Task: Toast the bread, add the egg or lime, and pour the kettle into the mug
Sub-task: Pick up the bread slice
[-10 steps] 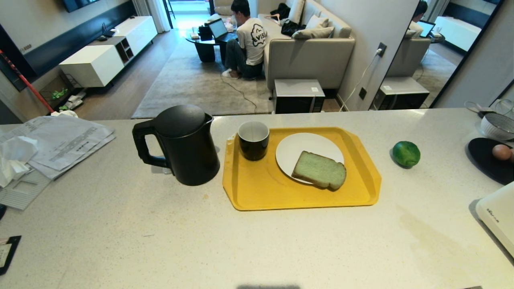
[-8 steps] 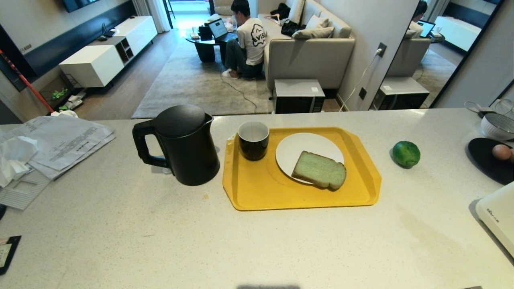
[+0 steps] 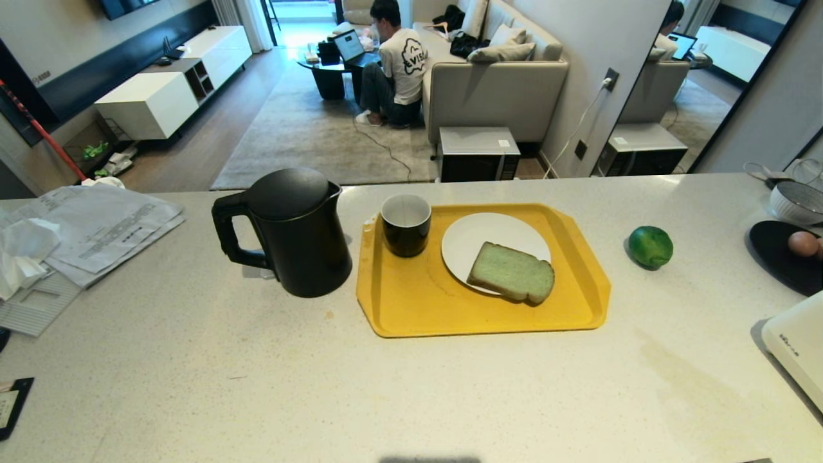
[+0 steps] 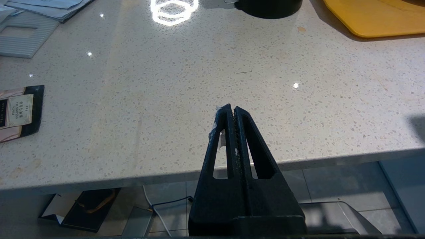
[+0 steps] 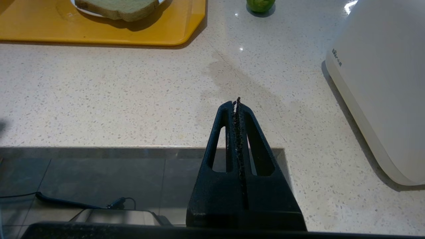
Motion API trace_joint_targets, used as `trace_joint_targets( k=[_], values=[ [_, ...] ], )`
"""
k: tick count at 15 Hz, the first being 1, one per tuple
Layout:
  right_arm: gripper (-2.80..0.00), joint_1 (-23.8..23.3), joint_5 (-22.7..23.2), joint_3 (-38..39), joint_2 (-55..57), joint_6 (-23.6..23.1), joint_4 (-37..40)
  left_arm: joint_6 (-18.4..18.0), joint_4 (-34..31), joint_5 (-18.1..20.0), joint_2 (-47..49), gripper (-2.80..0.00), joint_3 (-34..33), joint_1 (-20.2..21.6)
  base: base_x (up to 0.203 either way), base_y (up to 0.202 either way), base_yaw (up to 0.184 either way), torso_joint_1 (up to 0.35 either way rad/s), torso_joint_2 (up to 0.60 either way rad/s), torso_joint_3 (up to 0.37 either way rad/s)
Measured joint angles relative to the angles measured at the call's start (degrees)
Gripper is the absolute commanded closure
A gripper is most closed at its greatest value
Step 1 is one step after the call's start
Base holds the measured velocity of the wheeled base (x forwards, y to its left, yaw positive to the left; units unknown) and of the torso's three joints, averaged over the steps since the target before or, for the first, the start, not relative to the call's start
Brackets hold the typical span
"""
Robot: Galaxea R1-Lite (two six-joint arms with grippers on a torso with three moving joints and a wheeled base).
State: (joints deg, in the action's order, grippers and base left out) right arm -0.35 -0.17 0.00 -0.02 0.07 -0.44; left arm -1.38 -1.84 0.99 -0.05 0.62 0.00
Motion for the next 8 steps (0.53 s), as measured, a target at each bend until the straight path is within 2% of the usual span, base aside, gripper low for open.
trace_joint_targets(
  k=[8],
  values=[
    [0.00,0.1,0.6,-0.6,0.0,-0.8,0.0,0.0,0.0,0.0,0.0,0.00,0.0,0.0,0.000,0.000,0.000,0.000,0.00,0.000]
  ],
)
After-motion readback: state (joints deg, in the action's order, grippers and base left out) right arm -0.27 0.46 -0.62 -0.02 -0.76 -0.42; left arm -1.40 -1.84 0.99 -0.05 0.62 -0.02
